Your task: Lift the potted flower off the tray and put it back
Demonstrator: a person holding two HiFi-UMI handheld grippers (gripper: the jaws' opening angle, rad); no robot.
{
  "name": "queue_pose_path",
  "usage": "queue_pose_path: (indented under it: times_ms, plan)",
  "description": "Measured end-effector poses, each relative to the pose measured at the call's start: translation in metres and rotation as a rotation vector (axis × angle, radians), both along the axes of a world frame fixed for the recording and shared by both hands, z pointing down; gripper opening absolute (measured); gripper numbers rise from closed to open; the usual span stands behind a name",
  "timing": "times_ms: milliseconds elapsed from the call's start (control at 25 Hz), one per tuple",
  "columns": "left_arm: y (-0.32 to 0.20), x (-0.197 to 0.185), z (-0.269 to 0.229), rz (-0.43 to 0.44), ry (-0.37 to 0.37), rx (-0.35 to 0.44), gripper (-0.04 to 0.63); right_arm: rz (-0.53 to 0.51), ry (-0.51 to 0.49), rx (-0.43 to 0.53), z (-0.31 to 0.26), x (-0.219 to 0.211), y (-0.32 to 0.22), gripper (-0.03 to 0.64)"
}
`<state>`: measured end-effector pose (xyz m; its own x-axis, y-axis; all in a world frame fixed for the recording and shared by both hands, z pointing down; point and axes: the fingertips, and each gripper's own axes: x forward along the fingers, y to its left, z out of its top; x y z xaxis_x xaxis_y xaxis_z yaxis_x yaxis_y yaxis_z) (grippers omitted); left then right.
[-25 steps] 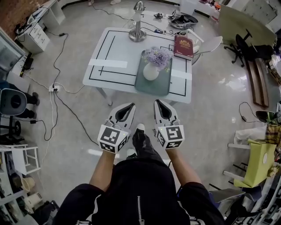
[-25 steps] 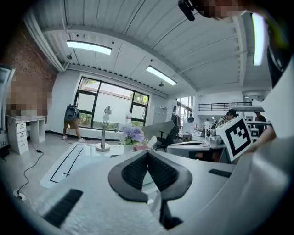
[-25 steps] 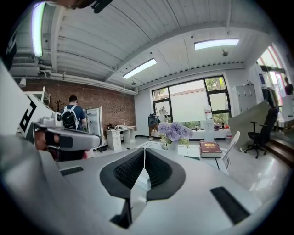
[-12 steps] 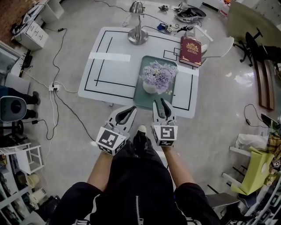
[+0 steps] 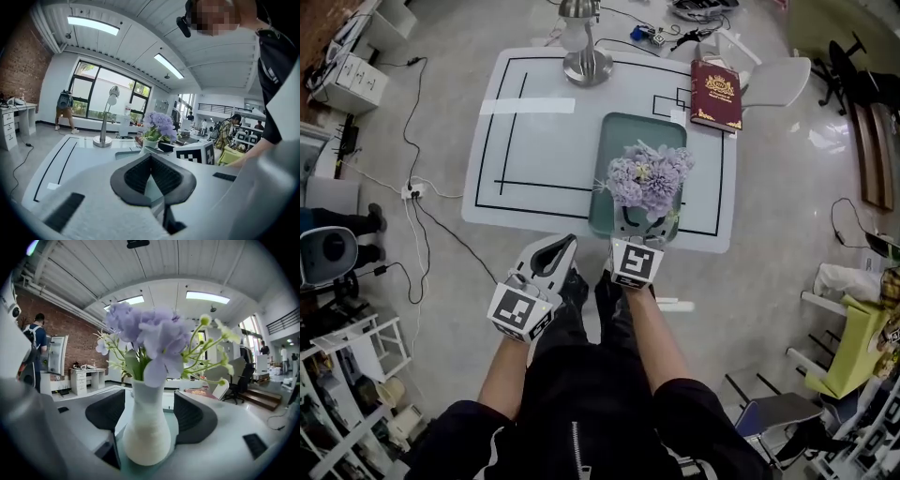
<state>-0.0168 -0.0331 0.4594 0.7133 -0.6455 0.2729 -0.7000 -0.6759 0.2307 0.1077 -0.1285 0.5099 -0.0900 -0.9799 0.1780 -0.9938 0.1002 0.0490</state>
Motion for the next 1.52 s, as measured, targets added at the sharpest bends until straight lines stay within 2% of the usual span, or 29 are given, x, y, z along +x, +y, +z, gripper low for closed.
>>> queue_pose_path:
  times_ms: [240, 560, 640, 1080, 1320, 1520]
  plan:
    - [-0.020, -0.030, 0.014, 0.018, -0.006, -0.030, 0.006, 0.129, -0.002, 0.006, 0.014, 0.003, -0.035, 0.304]
    - [-0.038, -0.042, 0.025, 0.076, 0.007, -0.050, 0.006, 0.182, 0.036, -0.034, 0.026, 0.002, -0.059, 0.302]
    - [-0.040, -0.043, 0.026, 0.087, 0.012, -0.051, 0.006, 0.184, 0.046, -0.054, 0.028, 0.003, -0.060, 0.267]
    - [-0.059, -0.043, 0.009, 0.076, 0.037, -0.021, 0.006, 0.062, 0.066, -0.104, 0.004, -0.005, -0.061, 0.253]
    - [-0.075, -0.039, -0.005, 0.020, 0.043, 0.009, 0.006, -0.041, 0.023, -0.139, -0.031, -0.010, -0.056, 0.253]
    - [-0.091, -0.033, -0.016, -0.040, 0.004, 0.034, 0.006, -0.100, 0.018, -0.133, -0.064, -0.014, -0.043, 0.253]
